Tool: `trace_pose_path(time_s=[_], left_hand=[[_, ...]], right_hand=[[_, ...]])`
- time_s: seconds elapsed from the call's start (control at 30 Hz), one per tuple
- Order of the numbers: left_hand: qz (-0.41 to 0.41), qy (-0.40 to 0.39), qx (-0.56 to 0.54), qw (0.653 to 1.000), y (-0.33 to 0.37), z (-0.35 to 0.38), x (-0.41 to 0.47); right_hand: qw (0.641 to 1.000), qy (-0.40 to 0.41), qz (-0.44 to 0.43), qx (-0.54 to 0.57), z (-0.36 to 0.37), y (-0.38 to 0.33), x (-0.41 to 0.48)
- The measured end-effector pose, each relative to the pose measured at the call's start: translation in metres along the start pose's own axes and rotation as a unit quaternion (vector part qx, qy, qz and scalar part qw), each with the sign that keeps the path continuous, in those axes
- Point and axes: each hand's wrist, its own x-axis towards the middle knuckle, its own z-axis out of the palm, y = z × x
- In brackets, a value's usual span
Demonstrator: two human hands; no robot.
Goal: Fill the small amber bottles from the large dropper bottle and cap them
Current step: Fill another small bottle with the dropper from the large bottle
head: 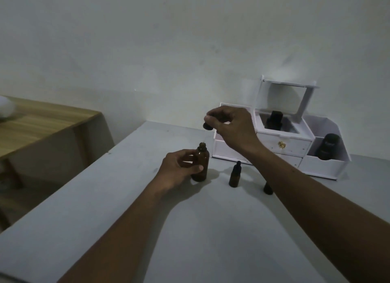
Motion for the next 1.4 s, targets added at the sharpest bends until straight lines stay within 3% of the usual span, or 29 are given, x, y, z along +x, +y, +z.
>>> trace_pose_path(time_s=[0.53,0.9,1.03,1.17,1.4], left_hand=[[0.001,0.011,-0.024,1.0,-0.005,-0.003,-0.002],[-0.008,0.018,0.009,1.0,0.002,-0.003,-0.007],[0.019,0.092,0.051,0.994,0.011,-0.006,-0.015],[0.035,0.174,0.027,0.984,0.026,0.002,-0.028],[0.077,0.069,-0.017,0.995,0.067,0.07,-0.057]], right_hand=[[0.996,-0.072,0.041,-0.021,0.021,0.023,-0.009],[0.996,-0.064,0.046,-0.043,0.02,0.025,-0.018],[0.998,-0.045,0.032,-0.029,-0.013,0.019,-0.034],[0.997,-0.048,0.018,-0.056,-0.07,0.032,-0.072],[0.972,-0.134,0.085,-0.176,-0.169,0.08,-0.139]])
